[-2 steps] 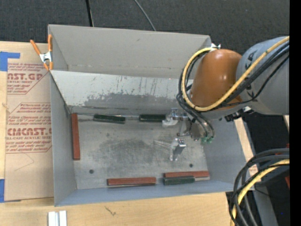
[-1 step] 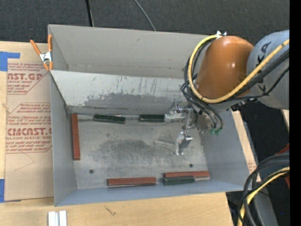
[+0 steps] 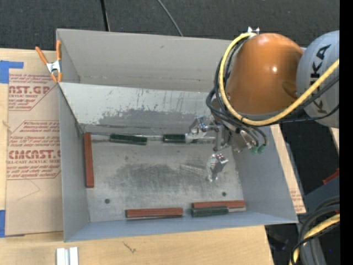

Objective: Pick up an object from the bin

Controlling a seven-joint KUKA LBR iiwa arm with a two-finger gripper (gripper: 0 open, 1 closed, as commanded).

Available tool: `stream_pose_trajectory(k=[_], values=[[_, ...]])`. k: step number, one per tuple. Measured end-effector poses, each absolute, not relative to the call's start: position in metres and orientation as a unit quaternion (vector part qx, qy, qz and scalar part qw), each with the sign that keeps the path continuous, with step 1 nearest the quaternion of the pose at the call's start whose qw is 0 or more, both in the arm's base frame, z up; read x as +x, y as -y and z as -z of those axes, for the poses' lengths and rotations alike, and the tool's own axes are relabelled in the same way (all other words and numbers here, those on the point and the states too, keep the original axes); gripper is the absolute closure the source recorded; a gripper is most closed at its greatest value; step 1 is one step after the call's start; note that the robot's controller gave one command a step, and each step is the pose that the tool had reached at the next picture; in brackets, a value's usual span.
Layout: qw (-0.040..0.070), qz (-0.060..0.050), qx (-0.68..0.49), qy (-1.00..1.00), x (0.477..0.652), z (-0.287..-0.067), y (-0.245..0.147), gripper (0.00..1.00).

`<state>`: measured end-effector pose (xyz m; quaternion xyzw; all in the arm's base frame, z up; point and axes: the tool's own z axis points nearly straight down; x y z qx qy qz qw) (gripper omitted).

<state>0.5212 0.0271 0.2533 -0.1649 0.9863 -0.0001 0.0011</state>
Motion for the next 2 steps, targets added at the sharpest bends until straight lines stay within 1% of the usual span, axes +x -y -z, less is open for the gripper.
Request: stream_pose_trajectory(k=[1, 2], values=[[0.005, 0.000, -0.152, -0.988, 0.504, -0.211, -0.016, 0.00], [0.001, 0.000, -0.176, -0.984, 0.494, -0.149, -0.029, 0.00]])
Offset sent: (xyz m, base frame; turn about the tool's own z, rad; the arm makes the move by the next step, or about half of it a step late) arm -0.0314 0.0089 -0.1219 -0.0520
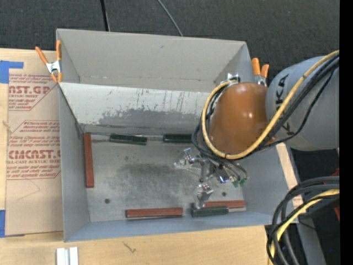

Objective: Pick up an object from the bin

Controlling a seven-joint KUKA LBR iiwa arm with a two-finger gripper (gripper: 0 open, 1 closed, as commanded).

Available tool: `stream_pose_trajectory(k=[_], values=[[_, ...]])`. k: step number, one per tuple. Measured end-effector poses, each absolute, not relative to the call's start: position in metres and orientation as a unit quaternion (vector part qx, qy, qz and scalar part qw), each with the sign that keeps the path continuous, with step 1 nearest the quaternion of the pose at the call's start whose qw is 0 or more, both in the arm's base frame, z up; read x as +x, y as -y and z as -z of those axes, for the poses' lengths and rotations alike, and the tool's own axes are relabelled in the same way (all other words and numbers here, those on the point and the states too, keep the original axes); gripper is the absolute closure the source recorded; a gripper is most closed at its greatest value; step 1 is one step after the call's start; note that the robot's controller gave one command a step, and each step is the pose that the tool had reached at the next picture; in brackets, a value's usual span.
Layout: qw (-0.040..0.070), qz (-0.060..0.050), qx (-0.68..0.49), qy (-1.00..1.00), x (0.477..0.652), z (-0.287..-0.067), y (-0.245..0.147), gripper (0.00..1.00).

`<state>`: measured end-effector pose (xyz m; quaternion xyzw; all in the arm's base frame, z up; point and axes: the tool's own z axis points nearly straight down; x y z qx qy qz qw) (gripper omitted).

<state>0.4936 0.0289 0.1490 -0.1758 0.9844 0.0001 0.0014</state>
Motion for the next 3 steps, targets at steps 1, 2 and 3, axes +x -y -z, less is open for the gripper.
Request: stream_pose_trajectory(k=[1, 2, 3], values=[[-0.001, -0.001, -0.187, -0.982, 0.491, -0.105, -0.036, 0.00], [0.000, 0.000, -0.215, -0.977, 0.485, -0.097, -0.021, 0.00], [0.001, 0.000, -0.240, -0.971, 0.483, -0.095, -0.009, 0.00]])
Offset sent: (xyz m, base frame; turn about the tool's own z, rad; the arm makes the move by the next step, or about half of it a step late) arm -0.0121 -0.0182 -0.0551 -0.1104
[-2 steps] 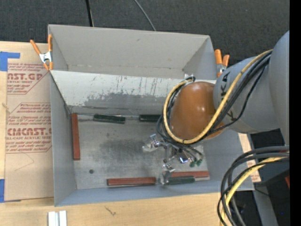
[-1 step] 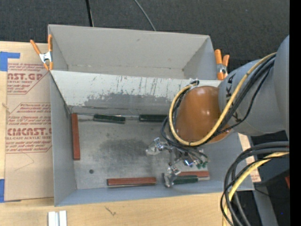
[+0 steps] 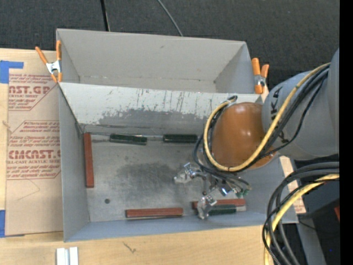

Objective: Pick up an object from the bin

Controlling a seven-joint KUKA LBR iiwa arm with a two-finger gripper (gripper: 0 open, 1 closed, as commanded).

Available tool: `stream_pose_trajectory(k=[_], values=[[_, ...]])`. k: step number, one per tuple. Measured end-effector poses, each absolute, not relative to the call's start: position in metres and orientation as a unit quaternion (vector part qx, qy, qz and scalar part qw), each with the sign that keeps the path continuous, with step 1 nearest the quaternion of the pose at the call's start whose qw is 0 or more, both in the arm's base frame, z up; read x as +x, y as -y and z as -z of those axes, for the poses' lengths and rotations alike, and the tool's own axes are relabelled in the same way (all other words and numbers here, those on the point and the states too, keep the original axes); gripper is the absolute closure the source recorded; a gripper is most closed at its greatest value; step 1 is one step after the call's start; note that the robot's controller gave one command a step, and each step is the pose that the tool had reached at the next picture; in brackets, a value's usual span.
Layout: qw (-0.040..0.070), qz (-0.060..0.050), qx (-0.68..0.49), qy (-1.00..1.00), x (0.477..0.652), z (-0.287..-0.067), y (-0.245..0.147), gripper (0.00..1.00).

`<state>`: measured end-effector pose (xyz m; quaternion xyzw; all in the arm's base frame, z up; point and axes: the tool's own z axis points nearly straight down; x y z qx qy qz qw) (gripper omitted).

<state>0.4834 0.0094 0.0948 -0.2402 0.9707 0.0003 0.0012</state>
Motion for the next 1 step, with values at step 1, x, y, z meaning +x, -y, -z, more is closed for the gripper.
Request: stream_pose_trajectory(k=[1], values=[[0.000, -0.001, -0.316, -0.949, 0.4814, -0.1056, 0.0336, 0.00]])
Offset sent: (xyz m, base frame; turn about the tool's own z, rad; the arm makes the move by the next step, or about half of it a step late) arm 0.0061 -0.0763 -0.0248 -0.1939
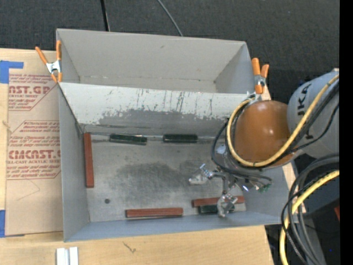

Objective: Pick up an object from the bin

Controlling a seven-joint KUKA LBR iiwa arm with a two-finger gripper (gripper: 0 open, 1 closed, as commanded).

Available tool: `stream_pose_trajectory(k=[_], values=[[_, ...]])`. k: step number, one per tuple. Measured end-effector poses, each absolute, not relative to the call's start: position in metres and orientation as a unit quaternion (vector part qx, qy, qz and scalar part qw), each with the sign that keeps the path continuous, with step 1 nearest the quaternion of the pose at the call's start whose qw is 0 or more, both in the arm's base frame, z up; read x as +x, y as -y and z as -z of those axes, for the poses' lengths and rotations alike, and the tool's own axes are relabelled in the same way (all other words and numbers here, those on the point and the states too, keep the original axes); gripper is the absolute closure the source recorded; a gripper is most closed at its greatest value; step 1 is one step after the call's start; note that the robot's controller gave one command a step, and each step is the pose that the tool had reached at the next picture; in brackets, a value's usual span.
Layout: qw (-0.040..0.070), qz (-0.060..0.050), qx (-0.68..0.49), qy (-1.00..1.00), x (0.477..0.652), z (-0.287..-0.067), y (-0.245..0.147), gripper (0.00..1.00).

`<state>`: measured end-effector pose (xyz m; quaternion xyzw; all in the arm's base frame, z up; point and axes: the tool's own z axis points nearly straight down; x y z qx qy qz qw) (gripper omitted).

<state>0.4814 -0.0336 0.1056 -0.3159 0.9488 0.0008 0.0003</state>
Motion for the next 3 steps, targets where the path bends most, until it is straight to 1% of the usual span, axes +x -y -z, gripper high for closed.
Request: stream_pose_trajectory(k=[1, 2, 3], values=[[0.009, 0.000, -0.333, -0.943, 0.495, -0.074, 0.063, 1.00], [0.009, 0.000, -0.333, -0.943, 0.495, -0.074, 0.063, 1.00], [0.001, 0.000, -0.324, -0.946, 0.498, -0.215, 0.065, 1.00]])
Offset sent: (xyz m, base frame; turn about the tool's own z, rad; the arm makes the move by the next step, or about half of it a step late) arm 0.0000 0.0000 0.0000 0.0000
